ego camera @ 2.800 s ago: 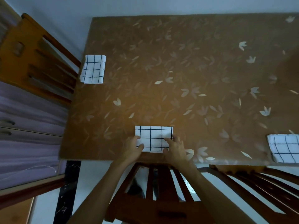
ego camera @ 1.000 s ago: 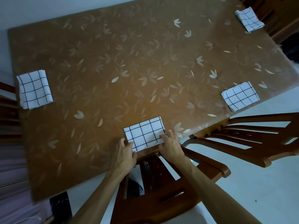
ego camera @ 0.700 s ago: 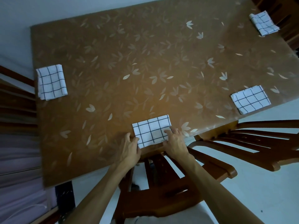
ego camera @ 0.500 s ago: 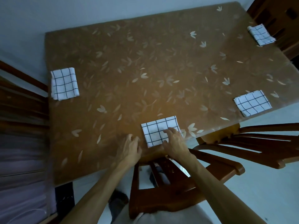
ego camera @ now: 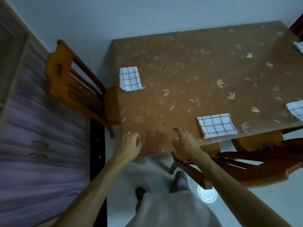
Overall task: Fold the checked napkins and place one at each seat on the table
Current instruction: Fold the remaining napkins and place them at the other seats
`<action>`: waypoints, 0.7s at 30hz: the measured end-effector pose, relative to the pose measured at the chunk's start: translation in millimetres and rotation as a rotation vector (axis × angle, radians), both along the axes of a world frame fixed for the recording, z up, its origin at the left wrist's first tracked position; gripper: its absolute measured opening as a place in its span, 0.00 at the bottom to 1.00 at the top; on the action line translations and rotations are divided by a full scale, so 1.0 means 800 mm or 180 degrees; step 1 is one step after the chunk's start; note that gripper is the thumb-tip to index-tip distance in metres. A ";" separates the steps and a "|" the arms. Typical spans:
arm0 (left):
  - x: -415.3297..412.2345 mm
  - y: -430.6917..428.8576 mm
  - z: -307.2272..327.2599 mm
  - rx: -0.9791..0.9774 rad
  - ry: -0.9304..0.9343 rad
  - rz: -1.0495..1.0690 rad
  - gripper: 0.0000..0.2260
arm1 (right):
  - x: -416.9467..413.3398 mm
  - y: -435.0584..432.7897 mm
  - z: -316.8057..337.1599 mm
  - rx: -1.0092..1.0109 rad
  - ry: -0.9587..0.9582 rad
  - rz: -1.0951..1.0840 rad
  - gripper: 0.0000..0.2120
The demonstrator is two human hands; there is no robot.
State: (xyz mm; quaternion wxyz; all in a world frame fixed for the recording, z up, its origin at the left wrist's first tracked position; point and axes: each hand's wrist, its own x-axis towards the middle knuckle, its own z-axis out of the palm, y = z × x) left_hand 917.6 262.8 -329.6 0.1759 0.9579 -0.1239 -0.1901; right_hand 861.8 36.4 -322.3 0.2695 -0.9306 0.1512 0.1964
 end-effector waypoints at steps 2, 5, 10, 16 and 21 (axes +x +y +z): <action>0.005 0.035 0.005 0.0050 -0.0011 0.0168 0.09 | 0.011 0.031 0.002 -0.0002 0.0055 0.0125 0.26; 0.015 0.070 0.013 0.0065 -0.0041 0.0310 0.09 | 0.032 0.064 0.009 -0.0005 0.0004 0.0277 0.27; 0.047 0.104 0.023 -0.0023 -0.0053 0.0440 0.09 | 0.080 0.096 0.023 -0.0038 -0.0154 0.0432 0.26; 0.102 0.099 0.025 -0.0256 -0.0133 0.0562 0.09 | 0.149 0.112 0.024 -0.0017 -0.0238 0.0461 0.26; 0.166 0.072 0.011 -0.0429 -0.0026 0.0683 0.14 | 0.229 0.108 0.007 0.0129 -0.0183 0.0485 0.26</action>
